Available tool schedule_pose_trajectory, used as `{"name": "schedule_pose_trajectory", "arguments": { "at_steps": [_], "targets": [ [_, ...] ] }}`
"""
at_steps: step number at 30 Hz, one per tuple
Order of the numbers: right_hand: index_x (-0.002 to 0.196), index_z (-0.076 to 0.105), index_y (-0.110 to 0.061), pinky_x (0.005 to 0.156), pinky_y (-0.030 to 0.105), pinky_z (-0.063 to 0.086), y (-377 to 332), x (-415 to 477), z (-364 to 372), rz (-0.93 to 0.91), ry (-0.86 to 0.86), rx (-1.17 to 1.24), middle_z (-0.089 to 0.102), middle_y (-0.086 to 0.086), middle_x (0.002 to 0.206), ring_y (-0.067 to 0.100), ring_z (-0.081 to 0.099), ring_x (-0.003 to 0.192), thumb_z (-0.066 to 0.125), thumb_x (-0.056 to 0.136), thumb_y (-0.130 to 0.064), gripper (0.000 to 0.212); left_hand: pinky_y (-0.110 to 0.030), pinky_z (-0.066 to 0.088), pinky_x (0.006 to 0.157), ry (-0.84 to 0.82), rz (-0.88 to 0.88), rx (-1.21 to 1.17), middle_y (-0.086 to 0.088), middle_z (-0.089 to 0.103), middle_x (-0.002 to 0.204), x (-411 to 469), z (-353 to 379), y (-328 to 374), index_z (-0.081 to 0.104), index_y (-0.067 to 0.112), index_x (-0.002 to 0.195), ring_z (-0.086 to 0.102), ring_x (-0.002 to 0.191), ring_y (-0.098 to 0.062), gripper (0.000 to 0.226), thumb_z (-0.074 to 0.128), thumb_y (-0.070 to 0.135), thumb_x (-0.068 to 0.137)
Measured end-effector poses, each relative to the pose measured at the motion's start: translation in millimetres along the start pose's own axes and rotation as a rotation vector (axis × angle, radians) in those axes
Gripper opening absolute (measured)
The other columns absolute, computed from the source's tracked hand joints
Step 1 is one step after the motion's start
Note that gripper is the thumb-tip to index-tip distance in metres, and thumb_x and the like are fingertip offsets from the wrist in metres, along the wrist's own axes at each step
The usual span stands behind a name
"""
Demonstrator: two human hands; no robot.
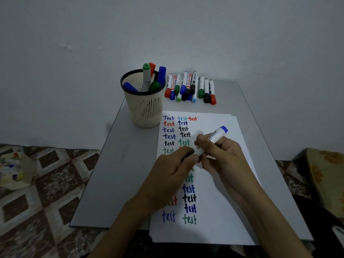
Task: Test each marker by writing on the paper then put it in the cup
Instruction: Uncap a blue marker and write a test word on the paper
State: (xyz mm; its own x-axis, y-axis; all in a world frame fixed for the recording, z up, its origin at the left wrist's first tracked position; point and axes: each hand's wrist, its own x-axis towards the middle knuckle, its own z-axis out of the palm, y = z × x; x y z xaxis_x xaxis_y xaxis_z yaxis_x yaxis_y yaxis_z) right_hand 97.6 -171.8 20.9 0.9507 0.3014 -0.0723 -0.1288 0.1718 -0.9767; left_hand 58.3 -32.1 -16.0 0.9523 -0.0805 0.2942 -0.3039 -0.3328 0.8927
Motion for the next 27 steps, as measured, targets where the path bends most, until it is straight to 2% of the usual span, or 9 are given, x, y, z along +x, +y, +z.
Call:
{"name": "schedule_pose_trajectory", "arguments": {
  "at_steps": [2, 5, 8, 10, 13, 16, 18, 22, 27],
  "targets": [
    [0.081, 0.062, -0.002, 0.045, 0.02, 0.038, -7.5, 1.0, -2.5, -0.031, -0.074, -0.028, 0.059, 0.012, 0.067, 0.016, 0.047, 0.052, 0.063, 0.083, -0.017, 0.016, -0.017, 0.041, 0.045, 0.044, 0.015, -0.046, 0.002, 0.055, 0.054, 0.7, -2.7, -0.8, 0.061, 0.027, 0.089, 0.049, 0.041, -0.003, 0.014, 0.049, 0.032, 0.094],
    [0.083, 0.065, -0.003, 0.043, 0.021, 0.042, -20.7, 5.7, -7.2, -0.049, -0.197, -0.128, 0.065, 0.01, 0.07, 0.017, 0.057, 0.059, 0.067, 0.073, -0.018, 0.018, -0.025, 0.043, 0.043, 0.064, 0.066, -0.003, -0.01, 0.054, 0.057, 1.7, -8.8, -3.2, 0.061, 0.038, 0.095, 0.05, 0.042, -0.017, 0.016, 0.046, 0.042, 0.091],
    [0.076, 0.065, -0.007, 0.042, 0.021, 0.044, -26.5, 14.7, -11.1, -0.065, -0.232, -0.233, 0.065, 0.014, 0.067, 0.018, 0.058, 0.053, 0.075, 0.064, -0.011, 0.016, -0.028, 0.047, 0.047, 0.03, 0.09, 0.143, -0.007, 0.056, 0.056, 2.6, -16.4, -2.3, 0.056, 0.04, 0.103, 0.055, 0.046, -0.015, 0.023, 0.043, 0.052, 0.089],
    [0.074, 0.06, -0.006, 0.041, 0.021, 0.043, -29.8, 25.8, -13.7, -0.113, -0.184, -0.162, 0.066, 0.015, 0.069, 0.017, 0.055, 0.048, 0.071, 0.073, -0.004, 0.011, -0.025, 0.049, 0.051, 0.057, 0.077, 0.317, -0.001, 0.058, 0.061, 4.7, -23.7, -6.2, 0.049, 0.043, 0.113, 0.059, 0.053, -0.014, 0.032, 0.039, 0.06, 0.087],
    [0.087, 0.059, -0.006, 0.043, 0.022, 0.045, -35.8, 54.1, -25.2, -0.219, -0.024, 0.047, 0.067, 0.006, 0.068, 0.017, 0.059, 0.053, 0.053, 0.089, 0.003, 0.011, -0.015, 0.041, 0.058, 0.128, 0.132, 0.56, 0.014, 0.053, 0.077, 7.4, -35.6, -17.1, 0.049, 0.036, 0.122, 0.053, 0.067, -0.006, 0.033, 0.042, 0.046, 0.091],
    [0.099, 0.063, -0.005, 0.056, 0.026, 0.056, -30.5, 85.3, -32.0, -0.217, 0.024, 0.04, 0.071, 0.011, 0.09, 0.024, 0.071, 0.082, 0.051, 0.093, -0.003, 0.013, -0.027, 0.043, 0.074, 0.062, 0.128, 0.65, 0.009, 0.053, 0.098, 6.0, -38.7, -29.7, 0.046, 0.023, 0.133, 0.047, 0.087, -0.007, 0.043, 0.043, 0.023, 0.091],
    [0.093, 0.061, -0.003, 0.054, 0.027, 0.056, -19.9, 101.5, -31.0, -0.205, 0.049, -0.035, 0.071, 0.015, 0.088, 0.024, 0.072, 0.075, 0.06, 0.088, 0.0, 0.006, -0.033, 0.044, 0.082, 0.025, 0.109, 0.641, 0.005, 0.057, 0.109, 3.8, -37.5, -35.0, 0.04, 0.021, 0.139, 0.049, 0.097, -0.013, 0.049, 0.04, 0.021, 0.09],
    [0.073, 0.048, -0.008, 0.038, 0.025, 0.044, -5.2, 124.6, -23.8, -0.192, 0.076, -0.061, 0.062, 0.013, 0.063, 0.022, 0.059, 0.045, 0.07, 0.078, 0.007, 0.027, -0.036, 0.045, 0.089, 0.069, 0.064, 0.524, 0.006, 0.057, 0.112, 1.7, -37.1, -36.4, 0.049, 0.016, 0.131, 0.05, 0.102, -0.014, 0.044, 0.037, 0.025, 0.09],
    [0.066, 0.041, -0.012, 0.041, 0.02, 0.043, 7.1, 141.3, -9.3, -0.215, 0.212, -0.091, 0.041, 0.006, 0.057, 0.01, 0.045, 0.042, 0.067, 0.077, 0.011, 0.037, -0.041, 0.047, 0.085, 0.025, 0.102, 0.592, 0.0, 0.06, 0.113, 1.8, -38.9, -41.2, 0.057, 0.016, 0.118, 0.052, 0.102, -0.017, 0.039, 0.037, 0.032, 0.089]
  ]
}}
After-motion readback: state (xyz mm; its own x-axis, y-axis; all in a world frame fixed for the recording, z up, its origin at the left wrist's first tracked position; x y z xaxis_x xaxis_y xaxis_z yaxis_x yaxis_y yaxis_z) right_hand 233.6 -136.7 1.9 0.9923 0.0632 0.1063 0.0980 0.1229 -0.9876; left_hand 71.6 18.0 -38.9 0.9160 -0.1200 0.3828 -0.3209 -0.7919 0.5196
